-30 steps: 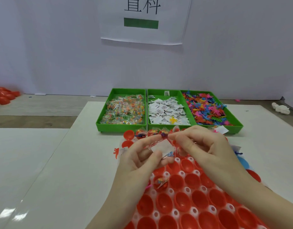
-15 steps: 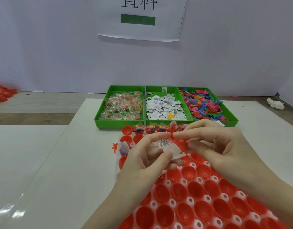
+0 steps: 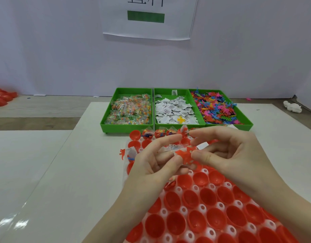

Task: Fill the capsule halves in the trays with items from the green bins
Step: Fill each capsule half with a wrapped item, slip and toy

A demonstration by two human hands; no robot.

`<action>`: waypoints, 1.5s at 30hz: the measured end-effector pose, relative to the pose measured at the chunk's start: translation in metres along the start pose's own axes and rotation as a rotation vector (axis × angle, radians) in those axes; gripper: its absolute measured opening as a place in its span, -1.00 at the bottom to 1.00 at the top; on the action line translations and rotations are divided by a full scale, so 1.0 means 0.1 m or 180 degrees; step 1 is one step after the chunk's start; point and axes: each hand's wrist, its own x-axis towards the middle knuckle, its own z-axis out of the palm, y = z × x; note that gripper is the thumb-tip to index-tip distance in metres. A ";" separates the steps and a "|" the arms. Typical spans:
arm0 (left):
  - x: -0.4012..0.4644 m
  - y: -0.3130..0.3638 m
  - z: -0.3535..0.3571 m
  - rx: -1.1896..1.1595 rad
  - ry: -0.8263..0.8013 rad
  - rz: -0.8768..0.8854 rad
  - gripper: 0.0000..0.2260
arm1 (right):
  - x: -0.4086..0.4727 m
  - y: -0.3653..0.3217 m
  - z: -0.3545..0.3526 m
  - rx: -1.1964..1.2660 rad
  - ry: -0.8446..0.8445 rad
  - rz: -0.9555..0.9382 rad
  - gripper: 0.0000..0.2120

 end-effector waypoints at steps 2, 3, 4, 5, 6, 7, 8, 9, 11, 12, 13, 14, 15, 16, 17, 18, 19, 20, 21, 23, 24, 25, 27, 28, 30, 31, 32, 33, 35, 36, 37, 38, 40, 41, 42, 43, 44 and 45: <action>0.00 -0.01 0.00 0.0087 0.0004 0.0024 -0.74 | 0.02 0.01 0.01 -0.0141 0.0007 0.0006 -0.67; 0.00 -0.01 -0.01 0.0132 -0.0002 0.0029 -0.73 | 0.03 0.00 0.01 -0.0243 -0.0007 -0.0016 -0.70; 0.00 0.00 -0.01 0.0169 -0.0020 0.0032 -0.73 | 0.05 -0.01 0.00 -0.0384 -0.0042 -0.0072 -0.72; 0.00 0.01 -0.02 0.0190 -0.0045 0.0029 -0.72 | 0.07 -0.02 0.00 -0.0556 -0.0094 -0.0162 -0.71; 0.01 0.01 -0.03 0.0208 -0.0068 0.0019 -0.72 | 0.08 -0.04 0.00 -0.0730 -0.0152 -0.0268 -0.70; 0.01 0.02 -0.04 0.0236 -0.0089 0.0011 -0.72 | 0.10 -0.05 -0.01 -0.0871 -0.0214 -0.0378 -0.70; 0.01 0.02 -0.05 0.0275 -0.0104 0.0008 -0.72 | 0.12 -0.05 -0.01 -0.0986 -0.0278 -0.0485 -0.73; 0.01 0.02 -0.06 0.0314 -0.0115 0.0011 -0.71 | 0.14 -0.05 -0.02 -0.1103 -0.0340 -0.0580 -0.76; 0.02 0.03 -0.07 0.0399 -0.0111 0.0025 -0.70 | 0.18 -0.06 -0.03 -0.1339 -0.0481 -0.0741 -0.80; 0.02 0.03 -0.08 0.0443 -0.0087 0.0035 -0.70 | 0.20 -0.06 -0.03 -0.1435 -0.0566 -0.0827 -0.81; 0.02 0.02 -0.09 0.0469 -0.0056 0.0045 -0.70 | 0.23 -0.07 -0.03 -0.1504 -0.0644 -0.0914 -0.81; 0.02 0.03 -0.09 0.0459 -0.0029 0.0050 -0.70 | 0.25 -0.08 -0.02 -0.1528 -0.0692 -0.0987 -0.80; 0.02 0.03 -0.10 0.0440 -0.0007 0.0053 -0.70 | 0.26 -0.08 -0.02 -0.1508 -0.0699 -0.1031 -0.79; 0.02 0.03 -0.09 0.0446 0.0017 0.0053 -0.70 | 0.27 -0.08 -0.01 -0.1478 -0.0676 -0.1044 -0.77; 0.01 0.03 -0.09 0.0480 0.0050 0.0055 -0.70 | 0.28 -0.08 0.00 -0.1480 -0.0637 -0.1044 -0.74; 0.01 0.02 -0.08 0.0514 0.0082 0.0064 -0.69 | 0.28 -0.08 0.01 -0.1503 -0.0589 -0.1043 -0.71; 0.01 0.02 -0.07 0.0533 0.0123 0.0092 -0.69 | 0.27 -0.07 0.03 -0.1505 -0.0528 -0.1046 -0.68; 0.01 0.01 -0.06 0.0542 0.0192 0.0140 -0.68 | 0.25 -0.06 0.06 -0.1452 -0.0431 -0.1051 -0.65; 0.02 0.00 -0.05 0.0538 0.0292 0.0194 -0.68 | 0.23 -0.05 0.08 -0.1338 -0.0295 -0.1044 -0.63; 0.03 -0.02 -0.04 0.0460 0.0485 0.0249 -0.68 | 0.17 -0.01 0.13 -0.0977 -0.0004 -0.0895 -0.63; 0.03 -0.03 -0.03 0.0424 0.0527 0.0255 -0.68 | 0.15 0.02 0.14 -0.0749 0.0075 -0.0711 -0.67; 0.03 -0.04 -0.03 0.0423 0.0539 0.0257 -0.68 | 0.14 0.04 0.15 -0.0510 0.0072 -0.0478 -0.73; 0.03 -0.08 -0.01 0.0553 0.0515 0.0250 -0.67 | 0.11 0.09 0.14 -0.0181 -0.0055 -0.0117 -0.82; 0.03 -0.10 -0.01 0.0649 0.0488 0.0234 -0.68 | 0.10 0.11 0.12 -0.0089 -0.0088 -0.0022 -0.84; 0.03 -0.13 -0.01 0.0831 0.0407 0.0203 -0.66 | 0.07 0.15 0.10 0.0091 -0.0097 0.0101 -0.84; 0.03 -0.14 -0.01 0.0942 0.0358 0.0195 -0.65 | 0.07 0.16 0.09 0.0133 -0.0117 0.0146 -0.84; 0.02 -0.15 -0.02 0.1102 0.0315 0.0190 -0.64 | 0.06 0.18 0.08 0.0120 -0.0159 0.0185 -0.84; 0.02 -0.16 -0.01 0.1301 0.0267 0.0207 -0.64 | 0.06 0.19 0.06 0.0063 -0.0221 0.0221 -0.84; 0.01 -0.18 -0.02 0.1717 0.0157 0.0297 -0.65 | 0.06 0.22 0.03 -0.0067 -0.0359 0.0299 -0.84; 0.01 -0.19 -0.03 0.1945 0.0094 0.0343 -0.67 | 0.05 0.23 0.01 -0.0110 -0.0411 0.0337 -0.84; 0.01 -0.20 -0.04 0.2174 0.0039 0.0374 -0.70 | 0.05 0.25 -0.01 -0.0156 -0.0442 0.0378 -0.84; 0.01 -0.20 -0.05 0.2371 0.0030 0.0394 -0.72 | 0.05 0.27 -0.02 -0.0244 -0.0459 0.0418 -0.84; 0.02 -0.19 -0.10 0.2607 0.0191 0.0415 -0.76 | 0.05 0.31 -0.03 -0.0555 -0.0519 0.0469 -0.87; 0.03 -0.17 -0.12 0.2669 0.0290 0.0426 -0.78 | 0.05 0.32 -0.03 -0.0718 -0.0568 0.0491 -0.87; 0.04 -0.15 -0.14 0.2738 0.0359 0.0445 -0.79 | 0.04 0.33 -0.02 -0.0856 -0.0625 0.0505 -0.86; 0.04 -0.13 -0.16 0.2821 0.0401 0.0474 -0.81 | 0.04 0.35 -0.01 -0.0973 -0.0680 0.0491 -0.84; 0.05 -0.12 -0.18 0.2890 0.0435 0.0498 -0.81 | 0.03 0.36 0.01 -0.1090 -0.0728 0.0440 -0.80; 0.05 -0.11 -0.19 0.2927 0.0477 0.0515 -0.82 | 0.02 0.37 0.03 -0.1209 -0.0770 0.0349 -0.77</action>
